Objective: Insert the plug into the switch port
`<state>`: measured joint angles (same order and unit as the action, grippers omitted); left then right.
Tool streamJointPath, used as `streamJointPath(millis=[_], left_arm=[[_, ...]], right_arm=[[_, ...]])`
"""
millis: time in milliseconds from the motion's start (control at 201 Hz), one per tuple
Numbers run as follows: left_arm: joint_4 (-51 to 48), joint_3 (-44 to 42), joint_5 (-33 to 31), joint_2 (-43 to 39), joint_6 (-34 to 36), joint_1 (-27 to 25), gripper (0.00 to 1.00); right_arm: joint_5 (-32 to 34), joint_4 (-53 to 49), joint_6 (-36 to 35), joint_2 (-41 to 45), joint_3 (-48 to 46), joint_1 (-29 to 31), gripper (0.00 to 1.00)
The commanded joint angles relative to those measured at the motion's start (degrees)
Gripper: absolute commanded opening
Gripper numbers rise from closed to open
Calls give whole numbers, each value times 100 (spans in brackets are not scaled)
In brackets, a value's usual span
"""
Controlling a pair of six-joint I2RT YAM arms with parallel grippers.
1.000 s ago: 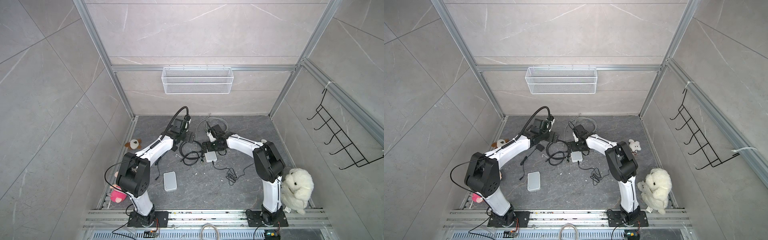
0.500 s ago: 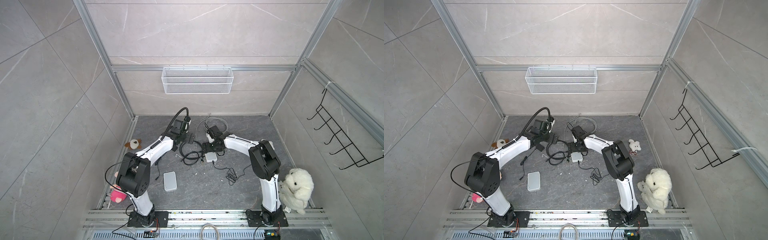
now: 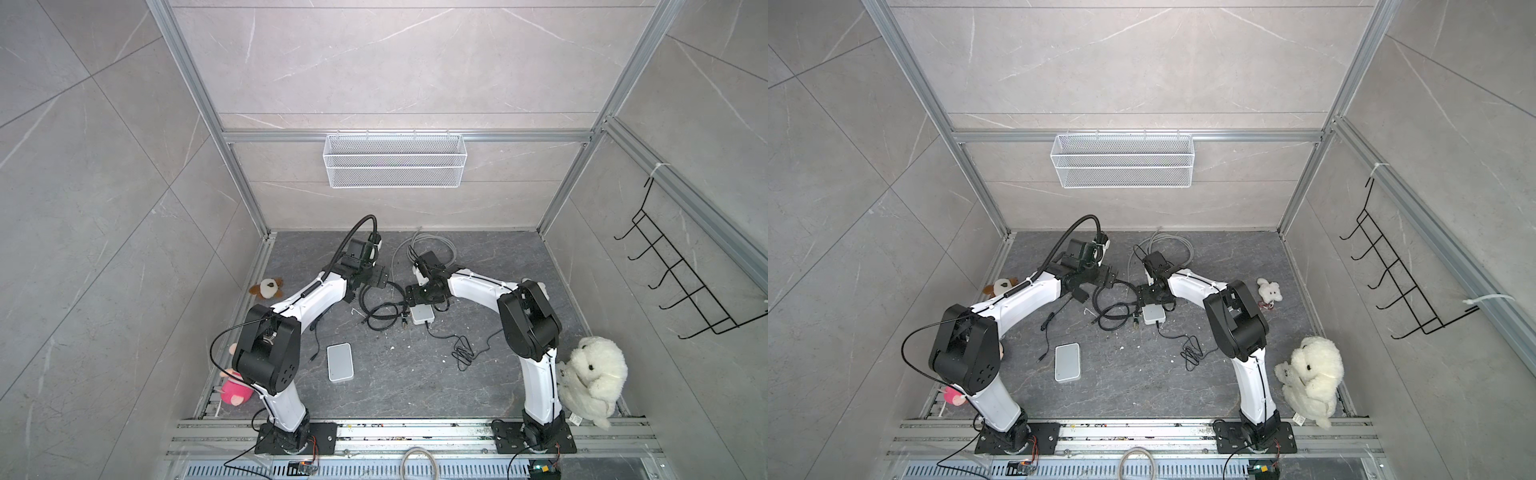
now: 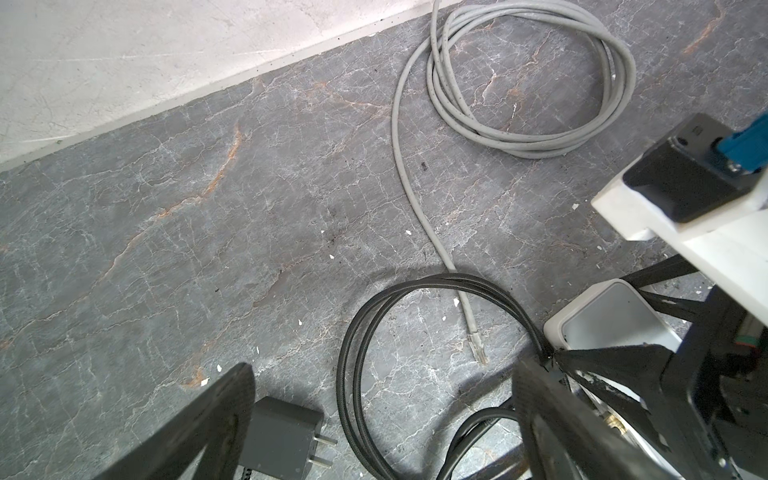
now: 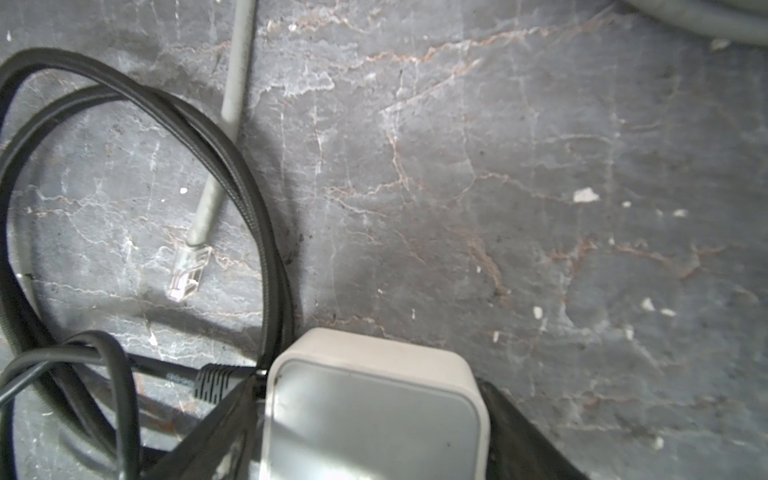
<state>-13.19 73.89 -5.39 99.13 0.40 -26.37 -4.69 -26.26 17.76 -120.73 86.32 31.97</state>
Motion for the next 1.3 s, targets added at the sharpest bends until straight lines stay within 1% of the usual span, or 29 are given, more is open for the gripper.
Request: streamJointPath(millis=[0, 169, 254, 383, 523, 677, 816, 916, 1000, 1080, 1294], left_arm=[[198, 80, 88, -111, -32, -13, 98], [177, 106, 100, -83, -21, -24, 98], [168, 98, 99, -86, -3, -25, 98], [160, 86, 100, -87, -1, -26, 98], [169, 68, 99, -101, 10, -26, 98], [177, 42, 91, -116, 34, -26, 98], [182, 34, 82, -130, 47, -22, 98], [179, 40, 77, -139, 65, -26, 98], [168, 70, 82, -123, 79, -26, 98], [160, 110, 82, -122, 84, -25, 98], [117, 176, 73, -97, 101, -25, 98]], right_arm=[[74, -141, -182, 128, 12, 20, 77], [-190, -215, -229, 172, 142, 20, 90], [-363, -223, -250, 229, 157, 19, 94], [-520, -313, -344, 260, 143, 20, 95], [-414, -404, -412, 210, -13, 23, 94], [-30, -413, -538, 155, -278, 45, 85], [409, -527, -720, 95, -394, 90, 80], [552, -522, -814, 111, -459, 122, 80], [581, -557, -852, 94, -435, 142, 84], [477, -568, -906, 88, -405, 152, 83], [-245, -56, -808, 690, -640, 83, 75]])
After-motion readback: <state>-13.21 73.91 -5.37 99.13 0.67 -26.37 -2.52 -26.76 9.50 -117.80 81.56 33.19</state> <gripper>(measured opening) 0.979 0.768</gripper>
